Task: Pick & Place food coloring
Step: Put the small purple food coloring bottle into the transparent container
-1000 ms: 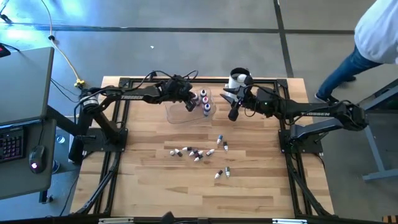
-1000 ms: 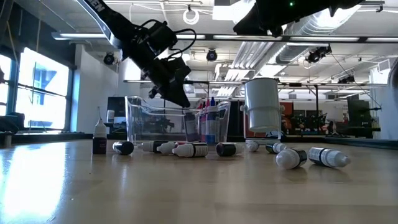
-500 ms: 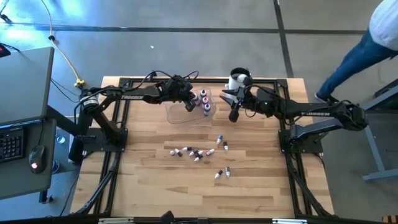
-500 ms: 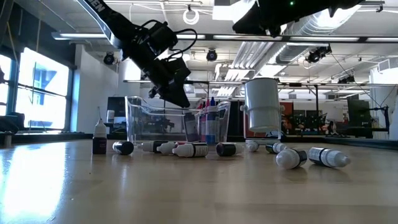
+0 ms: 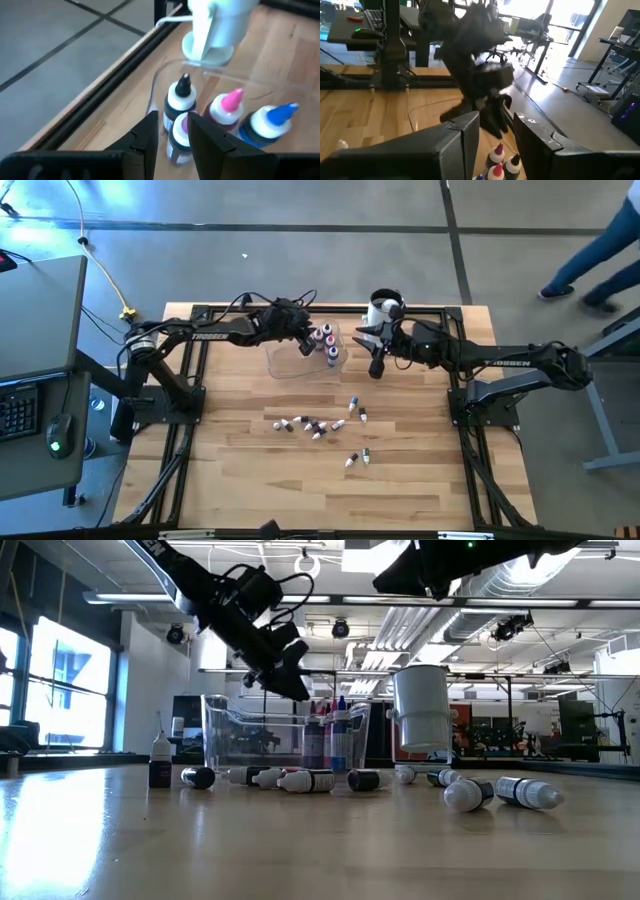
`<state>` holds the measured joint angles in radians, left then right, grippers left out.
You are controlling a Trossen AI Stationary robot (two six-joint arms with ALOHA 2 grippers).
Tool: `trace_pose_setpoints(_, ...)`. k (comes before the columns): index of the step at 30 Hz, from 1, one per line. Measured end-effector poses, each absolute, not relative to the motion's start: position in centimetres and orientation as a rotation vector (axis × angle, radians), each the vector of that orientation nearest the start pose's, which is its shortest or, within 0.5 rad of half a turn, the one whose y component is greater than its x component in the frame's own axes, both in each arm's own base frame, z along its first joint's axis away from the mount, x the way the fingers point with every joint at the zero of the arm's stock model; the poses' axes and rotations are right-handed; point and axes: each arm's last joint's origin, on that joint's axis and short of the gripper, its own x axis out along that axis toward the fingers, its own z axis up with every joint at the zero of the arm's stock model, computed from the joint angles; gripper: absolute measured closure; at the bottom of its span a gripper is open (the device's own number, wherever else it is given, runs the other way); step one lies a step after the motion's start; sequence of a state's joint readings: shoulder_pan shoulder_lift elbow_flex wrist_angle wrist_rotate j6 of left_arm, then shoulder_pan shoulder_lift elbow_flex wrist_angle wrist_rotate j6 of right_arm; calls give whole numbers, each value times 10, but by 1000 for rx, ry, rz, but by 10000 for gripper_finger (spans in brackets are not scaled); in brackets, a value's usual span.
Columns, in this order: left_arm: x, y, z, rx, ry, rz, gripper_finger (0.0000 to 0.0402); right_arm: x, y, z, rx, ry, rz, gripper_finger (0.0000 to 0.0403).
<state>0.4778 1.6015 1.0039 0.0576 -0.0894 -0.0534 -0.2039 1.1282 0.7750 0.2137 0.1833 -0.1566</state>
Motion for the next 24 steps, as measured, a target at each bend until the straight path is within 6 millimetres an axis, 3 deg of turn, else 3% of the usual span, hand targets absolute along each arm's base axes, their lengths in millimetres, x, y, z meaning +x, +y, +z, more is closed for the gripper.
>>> trace_pose_setpoints(6,286,148,269,-160,452,472,300,247,-54,295,-144,219,-276,288)
trace_pose_setpoints(13,239,116,315,-170,442,233,300,262,-37,286,-148,195,-14,288)
trace_pose_setpoints(19,213,71,307,-295,703,-36,300,289,-17,289,-213,213,84,288)
trace_pose_setpoints(24,211,17,282,-279,948,-58,300,311,-2,290,-237,257,129,288)
